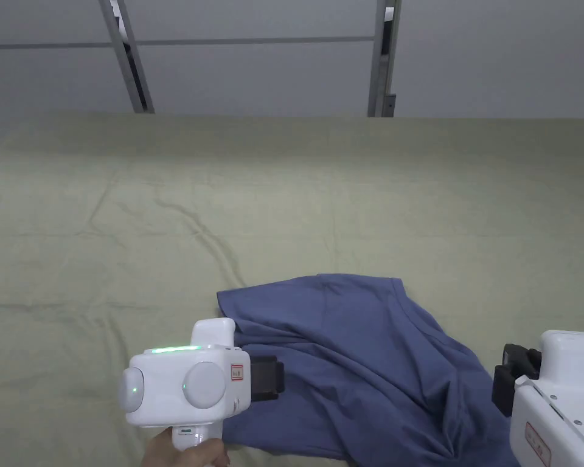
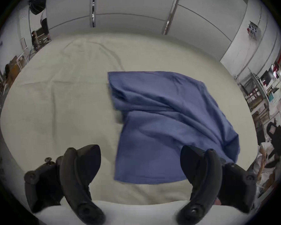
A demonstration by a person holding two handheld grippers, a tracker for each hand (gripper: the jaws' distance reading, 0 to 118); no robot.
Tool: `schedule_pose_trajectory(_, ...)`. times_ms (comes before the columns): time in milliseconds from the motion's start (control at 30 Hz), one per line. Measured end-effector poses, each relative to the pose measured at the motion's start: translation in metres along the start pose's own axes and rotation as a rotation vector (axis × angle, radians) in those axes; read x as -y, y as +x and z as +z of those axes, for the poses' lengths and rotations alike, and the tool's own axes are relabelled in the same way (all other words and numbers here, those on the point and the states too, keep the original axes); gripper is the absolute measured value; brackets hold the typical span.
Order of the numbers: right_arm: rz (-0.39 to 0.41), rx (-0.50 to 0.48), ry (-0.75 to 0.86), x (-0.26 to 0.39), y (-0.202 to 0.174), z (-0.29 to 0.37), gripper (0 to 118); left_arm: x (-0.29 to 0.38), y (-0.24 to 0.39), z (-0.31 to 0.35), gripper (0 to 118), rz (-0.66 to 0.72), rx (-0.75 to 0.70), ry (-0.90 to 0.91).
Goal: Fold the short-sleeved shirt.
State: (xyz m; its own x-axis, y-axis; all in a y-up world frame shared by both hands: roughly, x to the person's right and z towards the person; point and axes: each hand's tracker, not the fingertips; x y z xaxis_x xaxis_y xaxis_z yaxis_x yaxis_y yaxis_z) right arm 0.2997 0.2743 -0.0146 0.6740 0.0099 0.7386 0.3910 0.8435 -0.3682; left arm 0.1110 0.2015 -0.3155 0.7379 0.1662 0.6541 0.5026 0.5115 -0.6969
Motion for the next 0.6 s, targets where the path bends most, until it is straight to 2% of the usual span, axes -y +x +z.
schedule_pose_trajectory(200, 0.032, -0.021, -0.015, 0.001, -0.013, -0.005, 0, 0.028, -0.022, -0.051, 100, 0.082, 0.020, -0.185)
schedule_pose_trajectory(233, 0.036, -0.023, -0.022, 0.002, -0.016, -0.006, 0, 0.032, -0.017, -0.052, 98, 0.089, 0.023, -0.200)
schedule_pose_trajectory(267, 0.039, -0.026, -0.027, 0.003, -0.018, -0.007, 0, 0.036, -0.015, -0.058, 92, 0.091, 0.027, -0.221)
schedule_pose_trajectory(333, 0.044, -0.034, -0.038, 0.005, -0.021, -0.011, 0, 0.039, -0.003, -0.056, 89, 0.009, -0.040, -0.156)
schedule_pose_trajectory(367, 0.046, -0.036, -0.041, 0.005, -0.023, -0.012, 0, 0.040, -0.005, -0.062, 72, -0.030, -0.074, -0.169)
schedule_pose_trajectory(400, 0.047, -0.037, -0.045, 0.006, -0.024, -0.014, 0, 0.040, -0.004, -0.059, 44, -0.080, -0.131, -0.118)
schedule_pose_trajectory(433, 0.049, -0.040, -0.049, 0.006, -0.026, -0.015, 0, 0.038, -0.005, -0.054, 13, -0.069, -0.117, -0.091)
schedule_pose_trajectory(467, 0.049, -0.044, -0.052, 0.006, -0.027, -0.018, 0, 0.036, -0.013, -0.054, 9, -0.026, -0.156, -0.107)
schedule_pose_trajectory(500, 0.051, -0.047, -0.056, 0.006, -0.029, -0.020, 0, 0.030, -0.021, -0.053, 9, 0.023, -0.058, -0.143)
schedule_pose_trajectory(600, 0.075, -0.065, -0.062, 0.003, -0.034, -0.025, 0, 0.025, -0.033, -0.048, 9, 0.063, -0.036, -0.145)
